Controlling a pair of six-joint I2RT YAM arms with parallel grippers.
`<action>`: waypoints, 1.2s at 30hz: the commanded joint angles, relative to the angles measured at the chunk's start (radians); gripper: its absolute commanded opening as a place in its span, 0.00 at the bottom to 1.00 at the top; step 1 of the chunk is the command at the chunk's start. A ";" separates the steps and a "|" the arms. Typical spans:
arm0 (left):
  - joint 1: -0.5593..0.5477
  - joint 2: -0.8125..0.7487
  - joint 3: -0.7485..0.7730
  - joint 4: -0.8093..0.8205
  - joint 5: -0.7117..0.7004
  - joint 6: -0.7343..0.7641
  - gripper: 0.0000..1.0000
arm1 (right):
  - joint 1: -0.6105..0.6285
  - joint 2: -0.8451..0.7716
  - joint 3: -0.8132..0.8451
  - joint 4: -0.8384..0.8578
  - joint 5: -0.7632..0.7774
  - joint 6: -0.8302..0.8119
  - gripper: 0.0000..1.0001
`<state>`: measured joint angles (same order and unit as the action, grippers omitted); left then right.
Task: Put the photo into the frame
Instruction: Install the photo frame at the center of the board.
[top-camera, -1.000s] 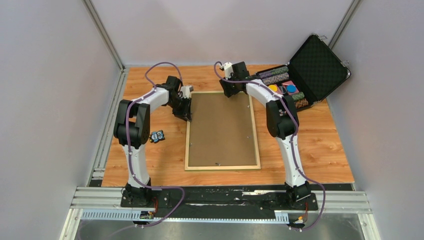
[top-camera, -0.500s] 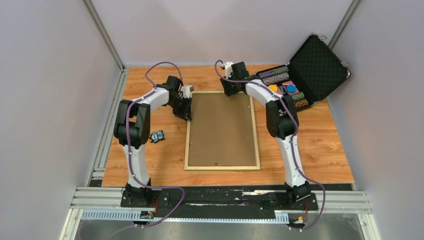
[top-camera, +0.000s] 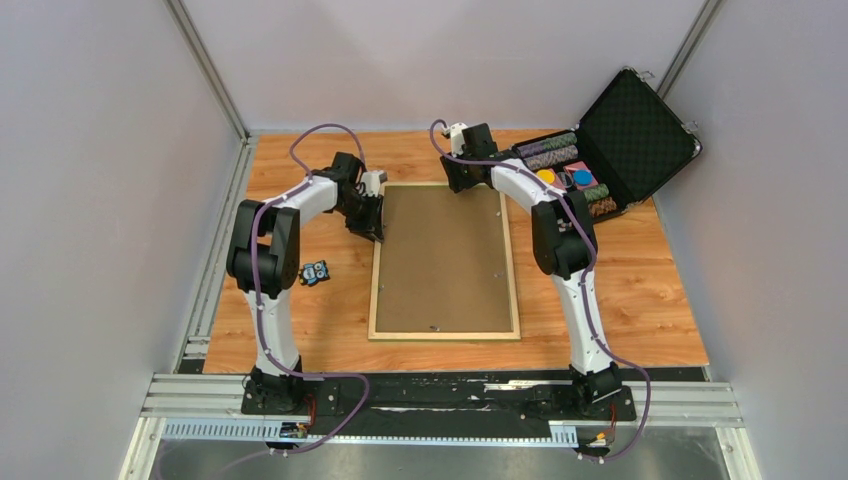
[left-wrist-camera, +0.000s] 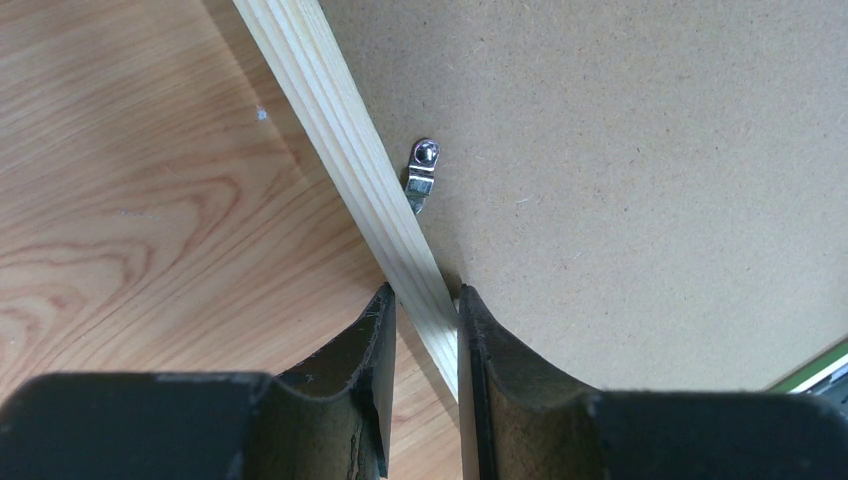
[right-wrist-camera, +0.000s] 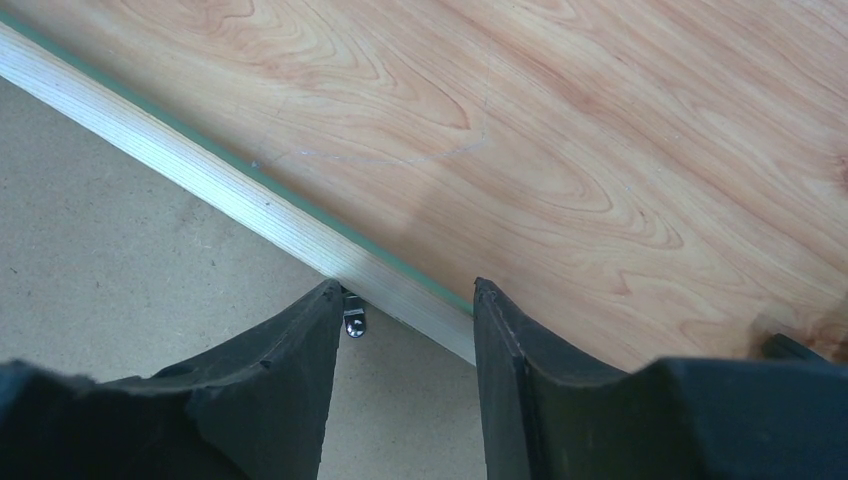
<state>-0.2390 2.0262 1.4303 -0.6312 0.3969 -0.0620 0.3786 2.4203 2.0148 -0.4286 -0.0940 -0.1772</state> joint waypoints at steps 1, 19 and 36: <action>0.009 -0.012 -0.037 0.011 -0.039 0.044 0.00 | -0.040 0.043 -0.007 -0.051 0.177 0.008 0.48; 0.012 -0.021 -0.088 0.049 -0.061 0.005 0.00 | -0.090 0.064 0.016 -0.082 0.219 -0.004 0.51; 0.020 -0.014 -0.083 0.073 -0.067 -0.027 0.00 | -0.109 -0.038 -0.021 -0.107 -0.014 0.073 0.67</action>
<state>-0.2356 2.0056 1.3750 -0.4969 0.4072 -0.1120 0.3183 2.4325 2.0365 -0.4690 -0.1360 -0.1246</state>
